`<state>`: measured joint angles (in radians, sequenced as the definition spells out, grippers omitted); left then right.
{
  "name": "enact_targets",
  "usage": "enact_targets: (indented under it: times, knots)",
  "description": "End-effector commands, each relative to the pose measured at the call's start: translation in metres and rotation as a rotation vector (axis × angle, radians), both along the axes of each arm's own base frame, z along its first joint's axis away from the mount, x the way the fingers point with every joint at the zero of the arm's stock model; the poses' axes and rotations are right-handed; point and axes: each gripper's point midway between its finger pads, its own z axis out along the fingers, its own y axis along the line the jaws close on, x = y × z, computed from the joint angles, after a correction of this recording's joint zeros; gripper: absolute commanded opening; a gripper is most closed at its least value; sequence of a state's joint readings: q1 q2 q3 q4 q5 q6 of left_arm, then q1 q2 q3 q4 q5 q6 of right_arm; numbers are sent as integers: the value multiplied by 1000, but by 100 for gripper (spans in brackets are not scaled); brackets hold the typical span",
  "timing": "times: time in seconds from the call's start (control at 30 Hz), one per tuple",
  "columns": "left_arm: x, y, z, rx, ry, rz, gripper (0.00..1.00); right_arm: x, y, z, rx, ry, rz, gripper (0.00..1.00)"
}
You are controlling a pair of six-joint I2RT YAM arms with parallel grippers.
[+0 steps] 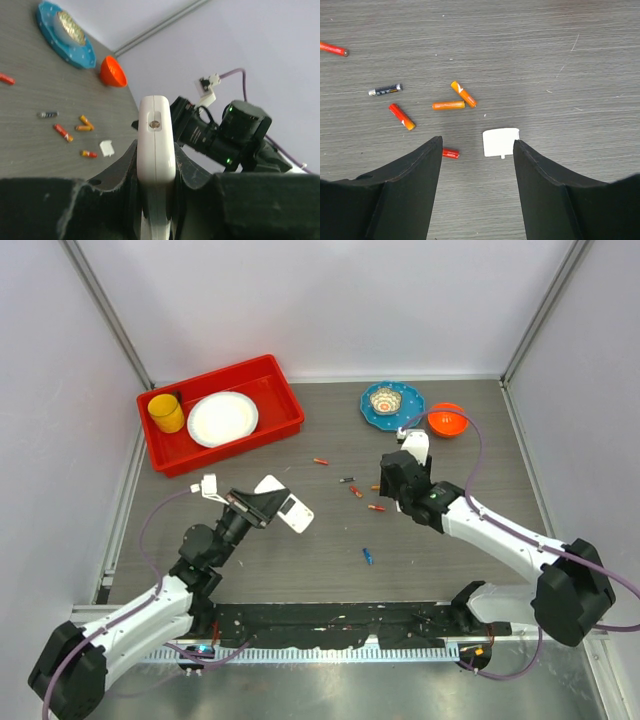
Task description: Load the batteries into the remote control
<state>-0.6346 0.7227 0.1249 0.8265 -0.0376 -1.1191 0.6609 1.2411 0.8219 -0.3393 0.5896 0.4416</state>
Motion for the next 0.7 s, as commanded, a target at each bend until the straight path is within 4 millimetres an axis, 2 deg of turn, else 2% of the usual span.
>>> enact_targets:
  times: [0.0, 0.03, 0.1, 0.17, 0.27, 0.3, 0.37, 0.4, 0.5, 0.53, 0.57, 0.67]
  knots:
    - [-13, -14, -8, 64, 66, -111, 0, -1, 6, 14, 15, -12, 49, 63]
    - [-14, -16, -15, 84, 90, -122, 0, -5, 12, 16, 34, -5, 99, 63]
    - [-22, -19, -15, 92, 77, -165, 0, -10, 25, 18, 87, 7, 165, 64]
    - [-27, -20, -13, 90, 63, -188, 0, -13, 30, 23, 128, -14, 188, 66]
    - [-32, -17, -8, 65, 11, -192, 0, -15, 32, 26, 176, -30, 178, 81]
    - [-35, -18, -9, 60, 12, -211, 0, -14, 31, 26, 183, -33, 170, 83]
    - [-34, -18, -7, 57, 22, -235, 0, -13, 31, 26, 195, -32, 147, 84]
    - [-43, -26, -10, 55, 51, -328, 0, -14, 32, 25, 192, -29, 155, 84]
    - [-45, -29, 3, 10, 35, -428, 0, -19, 43, 21, 195, -6, 247, 82]
    - [-47, -33, 1, -4, 66, -500, 0, -21, 43, 16, 193, 1, 253, 81]
    - [-48, -36, 1, -12, 80, -535, 0, -17, 43, 18, 196, -23, 243, 77]
    - [-48, -44, 16, -60, 61, -621, 0, -14, 42, 20, 177, -21, 242, 76]
